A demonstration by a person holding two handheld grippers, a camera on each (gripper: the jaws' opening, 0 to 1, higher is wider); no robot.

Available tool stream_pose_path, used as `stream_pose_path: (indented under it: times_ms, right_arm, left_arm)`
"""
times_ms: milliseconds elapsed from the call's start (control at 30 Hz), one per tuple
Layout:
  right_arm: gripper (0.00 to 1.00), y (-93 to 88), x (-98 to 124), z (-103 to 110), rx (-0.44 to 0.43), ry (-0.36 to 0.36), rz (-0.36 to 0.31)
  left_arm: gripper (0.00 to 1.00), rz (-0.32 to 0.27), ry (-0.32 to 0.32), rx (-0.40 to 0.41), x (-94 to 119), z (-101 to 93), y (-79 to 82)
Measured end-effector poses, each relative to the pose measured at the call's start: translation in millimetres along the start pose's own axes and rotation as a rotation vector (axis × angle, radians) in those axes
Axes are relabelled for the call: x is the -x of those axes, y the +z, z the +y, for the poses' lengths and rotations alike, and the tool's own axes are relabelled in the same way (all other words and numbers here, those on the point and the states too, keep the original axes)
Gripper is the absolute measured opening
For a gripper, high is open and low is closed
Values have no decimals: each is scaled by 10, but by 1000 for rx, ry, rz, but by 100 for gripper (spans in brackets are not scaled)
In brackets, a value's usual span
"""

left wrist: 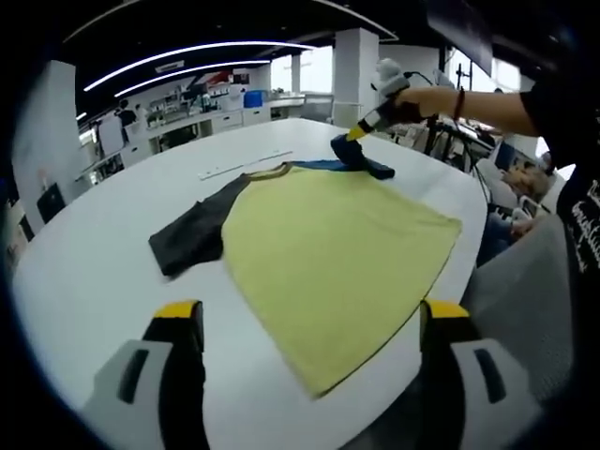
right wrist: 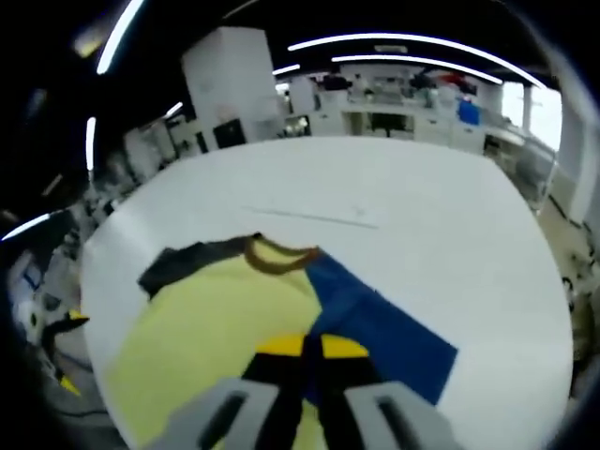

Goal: Fold the garment on the visible template until the final outline fits inside the template.

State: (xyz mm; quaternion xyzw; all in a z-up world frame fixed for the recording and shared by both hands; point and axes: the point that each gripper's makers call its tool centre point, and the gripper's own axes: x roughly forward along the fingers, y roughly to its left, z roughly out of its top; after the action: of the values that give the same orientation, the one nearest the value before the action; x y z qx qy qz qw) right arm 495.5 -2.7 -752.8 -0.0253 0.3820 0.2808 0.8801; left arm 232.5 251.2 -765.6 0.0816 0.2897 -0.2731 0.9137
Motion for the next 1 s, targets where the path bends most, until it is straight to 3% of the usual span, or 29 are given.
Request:
stream_pose_path:
  times_ms: [200, 300, 600, 1000]
  right_arm:
    - [0, 145, -157, 102, 10, 22, 10]
    - [0, 170, -215, 269, 16, 39, 15]
    - [0, 256, -358, 539, 56, 67, 30]
    - [0, 290, -509, 1052, 145, 127, 50]
  left_arm:
    - [93, -26, -6, 13, -10, -38, 78]
    - [93, -45, -7, 18, -5, -41, 117]
    - [94, -49, -11, 15, 6, -42, 110]
    - [96, -57, -11, 22, 38, -58, 74]
